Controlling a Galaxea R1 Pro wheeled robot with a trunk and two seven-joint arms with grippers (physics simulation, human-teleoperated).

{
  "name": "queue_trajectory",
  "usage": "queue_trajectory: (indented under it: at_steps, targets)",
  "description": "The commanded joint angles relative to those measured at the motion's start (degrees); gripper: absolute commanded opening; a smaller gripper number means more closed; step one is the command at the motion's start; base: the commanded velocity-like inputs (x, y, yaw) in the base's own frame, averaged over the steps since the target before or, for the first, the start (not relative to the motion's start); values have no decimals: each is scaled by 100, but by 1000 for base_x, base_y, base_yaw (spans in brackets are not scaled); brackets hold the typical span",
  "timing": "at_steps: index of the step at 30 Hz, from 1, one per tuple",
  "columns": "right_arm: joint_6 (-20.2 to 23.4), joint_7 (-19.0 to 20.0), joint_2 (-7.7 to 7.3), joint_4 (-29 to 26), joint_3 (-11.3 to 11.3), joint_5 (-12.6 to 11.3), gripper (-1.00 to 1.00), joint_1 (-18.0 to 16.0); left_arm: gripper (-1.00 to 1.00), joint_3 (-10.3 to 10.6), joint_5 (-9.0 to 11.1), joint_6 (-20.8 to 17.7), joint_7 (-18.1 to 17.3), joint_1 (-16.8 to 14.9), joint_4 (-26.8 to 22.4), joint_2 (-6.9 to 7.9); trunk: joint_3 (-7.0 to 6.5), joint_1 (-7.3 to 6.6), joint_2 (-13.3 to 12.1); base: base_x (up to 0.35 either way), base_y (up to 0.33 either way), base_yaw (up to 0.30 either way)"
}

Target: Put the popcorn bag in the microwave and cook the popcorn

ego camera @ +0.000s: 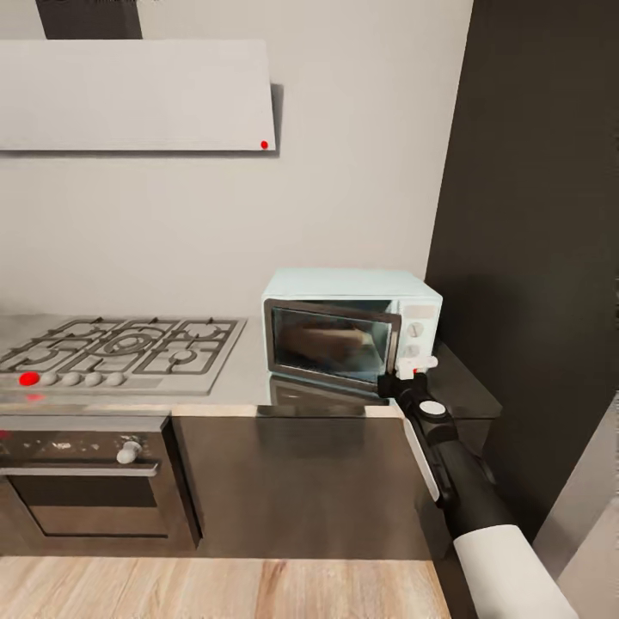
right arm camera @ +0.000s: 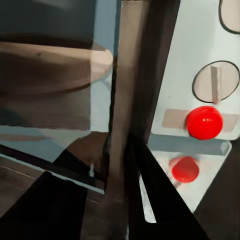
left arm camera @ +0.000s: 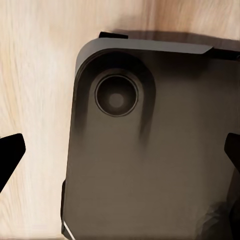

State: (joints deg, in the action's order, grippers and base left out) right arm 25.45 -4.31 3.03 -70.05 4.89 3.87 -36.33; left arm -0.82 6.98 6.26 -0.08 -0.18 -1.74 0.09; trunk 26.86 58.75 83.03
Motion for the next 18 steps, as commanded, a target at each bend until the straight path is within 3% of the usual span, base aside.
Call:
queue_trajectory:
  at_steps: [1, 12, 13, 18]
  targets:
    - [39, -49, -4, -9, -375, 99, -100, -6, 100, -6, 40, 10, -1, 1, -2, 0, 6, -3, 5, -97, 0, 0]
    - [48, -44, -10, -9, -375, 101, -100, -6, 100, -6, 40, 7, -1, 1, -2, 3, 6, -3, 5, -11, 0, 0]
    - [48, -44, -8, -9, -375, 104, 100, -6, 100, -6, 40, 7, -1, 1, -2, 5, 6, -3, 5, 0, 0, 0]
    - [70, -39, -24, -15, -375, 116, 100, -6, 100, -6, 40, 7, -1, 1, -2, 7, 6, -3, 5, 0, 0, 0]
